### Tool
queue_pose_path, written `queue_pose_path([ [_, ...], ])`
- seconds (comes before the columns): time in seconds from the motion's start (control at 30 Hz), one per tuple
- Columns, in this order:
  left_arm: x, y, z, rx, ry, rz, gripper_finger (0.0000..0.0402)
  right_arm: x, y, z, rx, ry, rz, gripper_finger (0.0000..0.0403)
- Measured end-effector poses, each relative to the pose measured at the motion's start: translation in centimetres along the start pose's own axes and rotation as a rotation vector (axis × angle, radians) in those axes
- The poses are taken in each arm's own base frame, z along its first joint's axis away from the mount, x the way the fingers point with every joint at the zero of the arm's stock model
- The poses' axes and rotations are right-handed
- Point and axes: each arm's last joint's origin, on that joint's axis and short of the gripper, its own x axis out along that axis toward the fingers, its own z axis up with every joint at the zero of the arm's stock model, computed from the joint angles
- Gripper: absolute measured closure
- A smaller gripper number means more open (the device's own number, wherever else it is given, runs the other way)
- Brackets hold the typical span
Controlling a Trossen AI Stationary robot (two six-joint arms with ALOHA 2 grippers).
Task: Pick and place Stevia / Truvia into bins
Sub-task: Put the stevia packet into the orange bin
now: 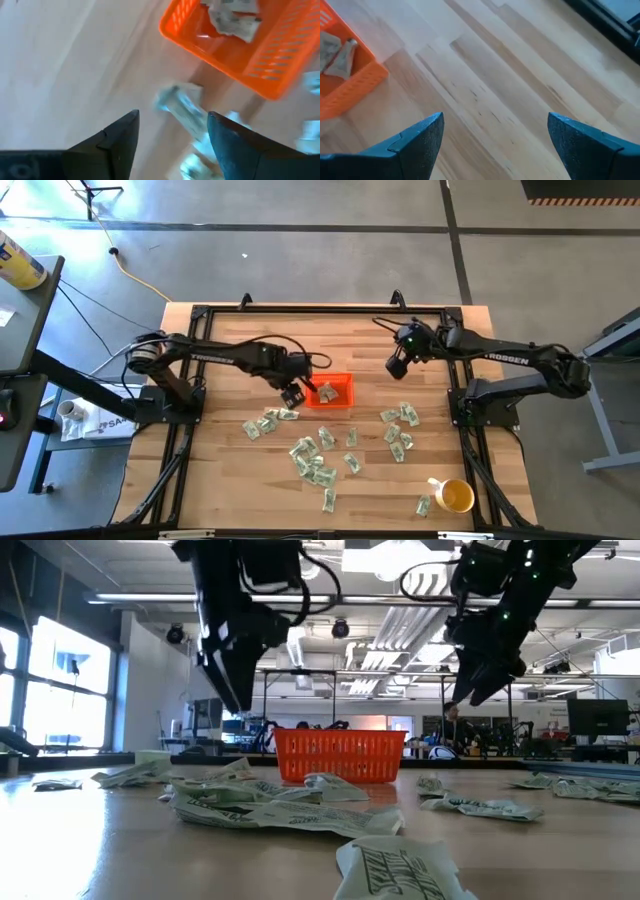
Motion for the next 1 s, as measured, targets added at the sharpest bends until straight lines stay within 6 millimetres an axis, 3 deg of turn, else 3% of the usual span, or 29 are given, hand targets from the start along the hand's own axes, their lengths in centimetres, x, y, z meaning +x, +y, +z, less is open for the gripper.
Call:
queue_pose_path([
  [0.23,3.2,3.7,0.6,0.087,0.037,-0.138,0.0171,0.1,0.0,-0.1,-0.015,-0.005,0.003,0.0057],
  [0.37,4.3,4.7,0.3,0.169,0.030,-0.230,0.0188,0.1,0.0,-0.1,0.014,-0.004,0.003,0.0057],
  [0.57,5.4,5.0,-0.3,0.275,-0.007,-0.265,0.0208,0.1,0.0,-0.1,0.038,-0.007,-0.002,0.0057],
  [1.0,7.1,5.0,-1.6,0.305,-0.043,-0.299,0.0250,0.1,-0.1,0.2,0.068,-0.052,-0.047,0.0057],
])
